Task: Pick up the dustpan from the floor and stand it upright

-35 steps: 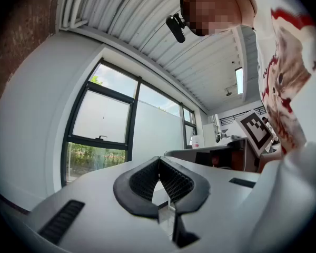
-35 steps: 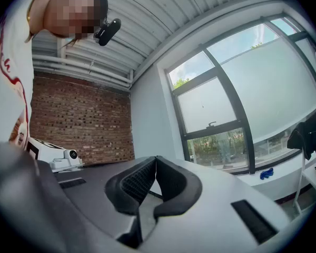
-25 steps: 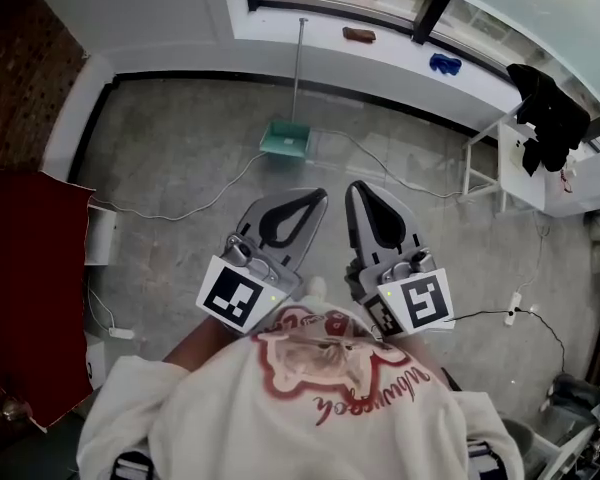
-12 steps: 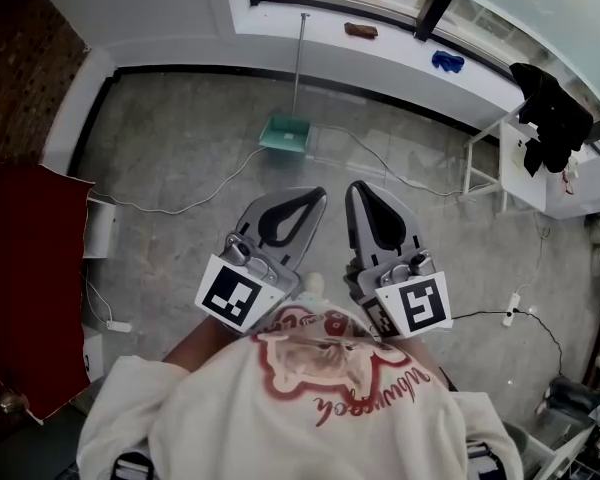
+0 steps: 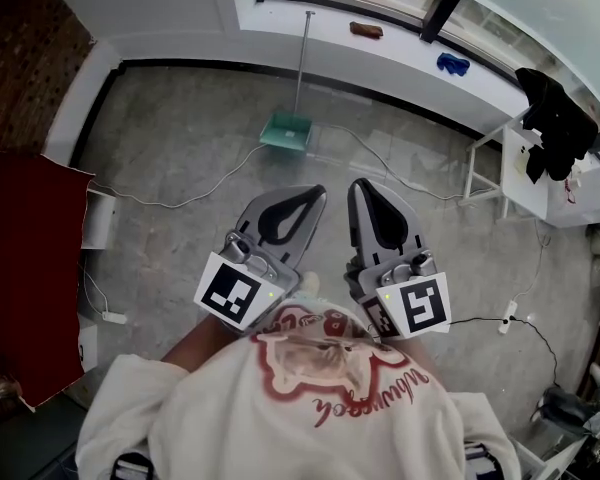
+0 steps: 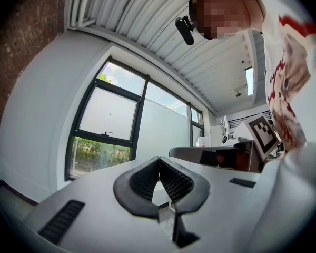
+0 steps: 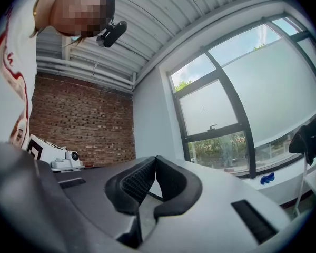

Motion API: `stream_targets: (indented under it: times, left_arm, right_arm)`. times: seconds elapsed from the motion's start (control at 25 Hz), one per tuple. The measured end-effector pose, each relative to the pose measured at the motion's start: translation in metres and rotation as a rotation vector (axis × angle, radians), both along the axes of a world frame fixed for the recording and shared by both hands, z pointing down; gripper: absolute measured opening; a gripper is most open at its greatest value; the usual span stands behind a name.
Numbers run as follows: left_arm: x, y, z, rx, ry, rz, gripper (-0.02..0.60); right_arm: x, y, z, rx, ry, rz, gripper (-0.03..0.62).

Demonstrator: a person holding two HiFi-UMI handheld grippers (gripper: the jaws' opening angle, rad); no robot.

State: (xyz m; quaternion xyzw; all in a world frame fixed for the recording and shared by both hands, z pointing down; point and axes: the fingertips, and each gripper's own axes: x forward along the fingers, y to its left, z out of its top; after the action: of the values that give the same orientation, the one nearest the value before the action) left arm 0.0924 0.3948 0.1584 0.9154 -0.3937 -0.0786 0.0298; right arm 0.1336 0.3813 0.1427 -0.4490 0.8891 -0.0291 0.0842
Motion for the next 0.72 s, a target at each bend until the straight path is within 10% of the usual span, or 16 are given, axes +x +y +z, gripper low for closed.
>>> stream_targets:
  times: [0.72]
  left_arm:
    - [0.029, -0.009, 0.005, 0.036, -0.005, -0.021, 0.018]
  right_arm:
    - [0.014, -0.020, 0.005, 0.004, -0.007, -0.081, 0.025]
